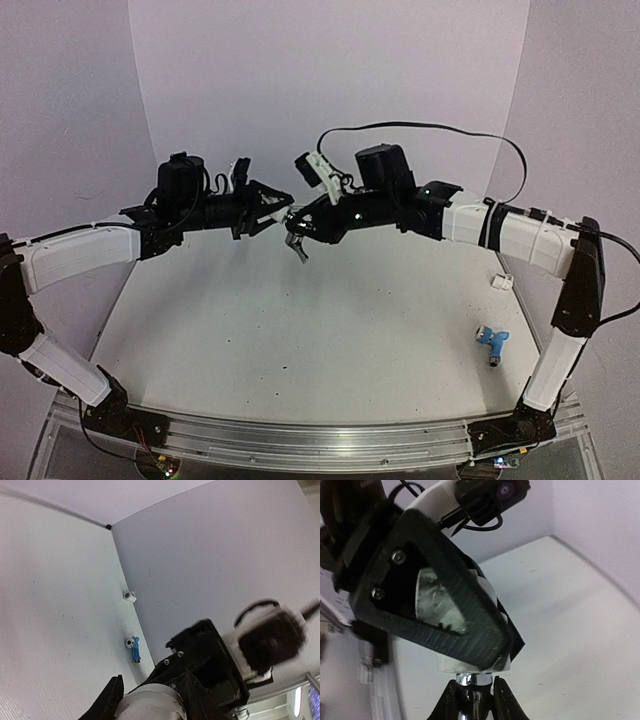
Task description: Install the water faucets
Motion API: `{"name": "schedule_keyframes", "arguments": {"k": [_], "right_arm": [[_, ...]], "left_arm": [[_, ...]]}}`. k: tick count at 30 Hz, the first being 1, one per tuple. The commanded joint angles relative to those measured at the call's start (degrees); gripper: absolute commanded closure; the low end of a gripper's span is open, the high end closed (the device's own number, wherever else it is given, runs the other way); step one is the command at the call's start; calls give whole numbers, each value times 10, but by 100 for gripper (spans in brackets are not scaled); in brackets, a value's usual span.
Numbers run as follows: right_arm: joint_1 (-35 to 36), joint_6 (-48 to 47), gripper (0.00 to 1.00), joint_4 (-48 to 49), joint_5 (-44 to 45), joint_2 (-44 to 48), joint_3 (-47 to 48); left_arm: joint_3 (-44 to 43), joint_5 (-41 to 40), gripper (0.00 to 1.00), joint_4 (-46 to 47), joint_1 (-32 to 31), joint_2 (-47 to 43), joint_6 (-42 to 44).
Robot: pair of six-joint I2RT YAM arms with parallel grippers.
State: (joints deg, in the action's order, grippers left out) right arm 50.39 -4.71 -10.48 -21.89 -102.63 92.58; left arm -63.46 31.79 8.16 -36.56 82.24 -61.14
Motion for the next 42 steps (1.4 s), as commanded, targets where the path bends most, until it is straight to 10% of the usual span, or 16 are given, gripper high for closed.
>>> {"name": "schedule_keyframes", "arguments": {"k": [1,8,17,20,25,42], "right_arm": [[-79,345,100,116,-500,-47,88],[-76,716,100,446,-591,-71,30],[-71,724,100,481,-585,-67,26],[-71,686,100,478,-579,-60,17],[-74,599,100,448,-563,-49,-21],[-76,464,100,324,-522,-39,-45]], "left_arm": [[-46,135,100,43,-6,-49,223],[14,296,100,49,-6,-123,421],[50,312,97,51,-5,-190,452],[56,286,46,49,8,-201,389],[78,221,1,42,32,-239,291],[79,209,16,10,43,-139,121]]}}
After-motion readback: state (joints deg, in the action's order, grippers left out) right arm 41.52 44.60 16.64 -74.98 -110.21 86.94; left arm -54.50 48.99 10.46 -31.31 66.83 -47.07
